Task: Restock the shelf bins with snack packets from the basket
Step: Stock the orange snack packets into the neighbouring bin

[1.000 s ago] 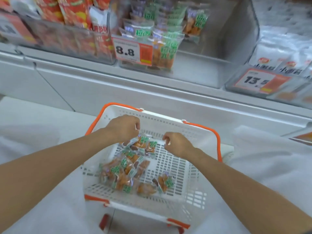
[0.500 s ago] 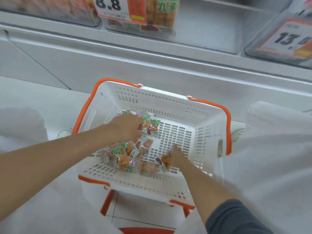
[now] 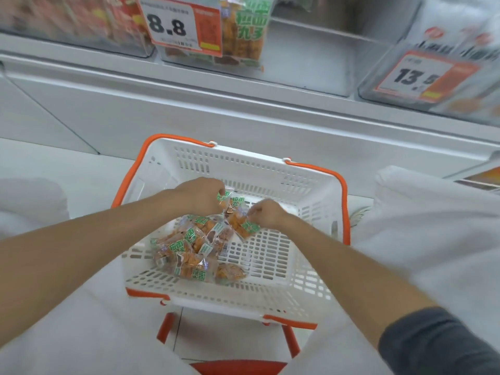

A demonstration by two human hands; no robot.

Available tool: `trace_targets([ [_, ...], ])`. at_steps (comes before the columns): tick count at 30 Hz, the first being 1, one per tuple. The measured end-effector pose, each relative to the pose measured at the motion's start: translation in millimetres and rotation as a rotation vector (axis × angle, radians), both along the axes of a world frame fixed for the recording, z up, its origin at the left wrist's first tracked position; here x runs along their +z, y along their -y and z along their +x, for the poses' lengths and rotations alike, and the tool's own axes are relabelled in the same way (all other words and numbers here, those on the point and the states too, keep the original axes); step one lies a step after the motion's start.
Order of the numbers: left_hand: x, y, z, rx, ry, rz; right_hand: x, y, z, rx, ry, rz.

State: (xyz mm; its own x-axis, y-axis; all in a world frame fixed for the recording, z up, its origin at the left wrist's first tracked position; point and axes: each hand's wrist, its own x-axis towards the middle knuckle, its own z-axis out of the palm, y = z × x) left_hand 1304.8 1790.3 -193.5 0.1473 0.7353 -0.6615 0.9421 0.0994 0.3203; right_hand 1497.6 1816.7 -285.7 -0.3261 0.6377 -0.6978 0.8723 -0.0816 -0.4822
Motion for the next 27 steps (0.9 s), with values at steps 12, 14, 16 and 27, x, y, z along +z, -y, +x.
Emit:
trace_targets([
  [12, 69, -15, 23, 0.331, 0.854, -0.013, 201, -39, 19, 0.057, -0.444, 0.230],
  [14, 72, -17, 21, 0.374, 0.880, 0.007, 209, -45, 15, 0.071, -0.475, 0.249],
  [16, 75, -20, 19, 0.392, 0.906, 0.042, 215, -53, 15, 0.059, -0.496, 0.231],
  [27, 91, -35, 17, 0.561, 0.927, 0.377, 215, -69, 10, -0.246, -0.664, 0.130],
])
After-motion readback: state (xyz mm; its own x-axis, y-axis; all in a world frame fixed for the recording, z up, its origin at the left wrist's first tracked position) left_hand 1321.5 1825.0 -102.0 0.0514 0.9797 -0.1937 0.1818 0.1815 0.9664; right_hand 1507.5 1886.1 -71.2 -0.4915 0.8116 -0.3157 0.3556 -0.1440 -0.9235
